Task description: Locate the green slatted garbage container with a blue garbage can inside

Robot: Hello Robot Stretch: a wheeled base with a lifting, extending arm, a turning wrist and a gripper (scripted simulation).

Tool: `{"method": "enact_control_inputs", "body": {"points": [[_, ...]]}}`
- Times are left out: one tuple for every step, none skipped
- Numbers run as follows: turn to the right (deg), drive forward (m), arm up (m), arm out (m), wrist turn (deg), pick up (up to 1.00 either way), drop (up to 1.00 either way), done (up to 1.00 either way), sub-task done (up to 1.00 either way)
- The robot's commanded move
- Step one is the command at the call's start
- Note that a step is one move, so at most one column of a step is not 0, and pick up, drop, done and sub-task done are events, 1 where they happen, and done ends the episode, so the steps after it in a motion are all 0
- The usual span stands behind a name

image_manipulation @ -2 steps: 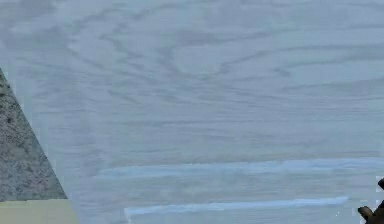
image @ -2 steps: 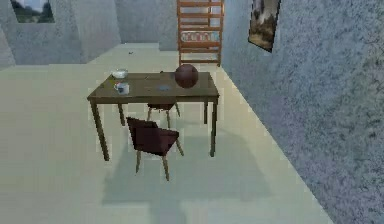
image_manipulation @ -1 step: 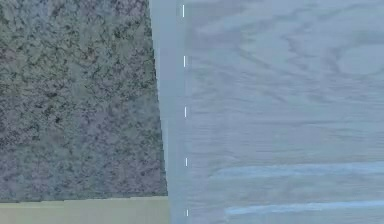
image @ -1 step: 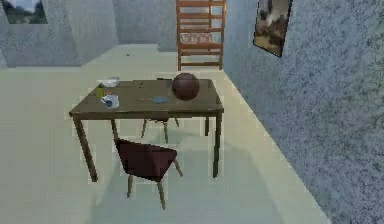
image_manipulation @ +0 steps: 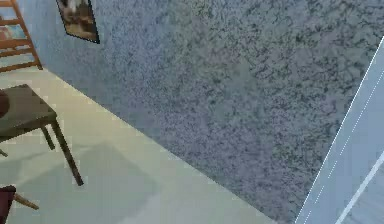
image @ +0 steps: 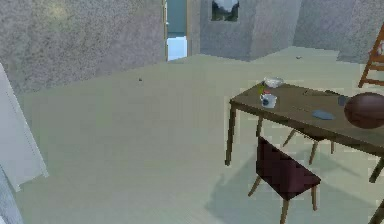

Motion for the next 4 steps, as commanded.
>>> {"method": "enact_control_inputs", "body": {"points": [[0.0, 1.0, 0.0, 0.0, 0.0, 0.0, 0.0, 0.0, 0.0], [0.0, 0.75, 0.0, 0.0, 0.0, 0.0, 0.0, 0.0, 0.0], [-45.0, 0.0, 0.0, 0.0, 0.0, 0.0, 0.0, 0.0, 0.0], [-21.0, 0.0, 0.0, 0.0, 0.0, 0.0, 0.0, 0.0, 0.0]]}}
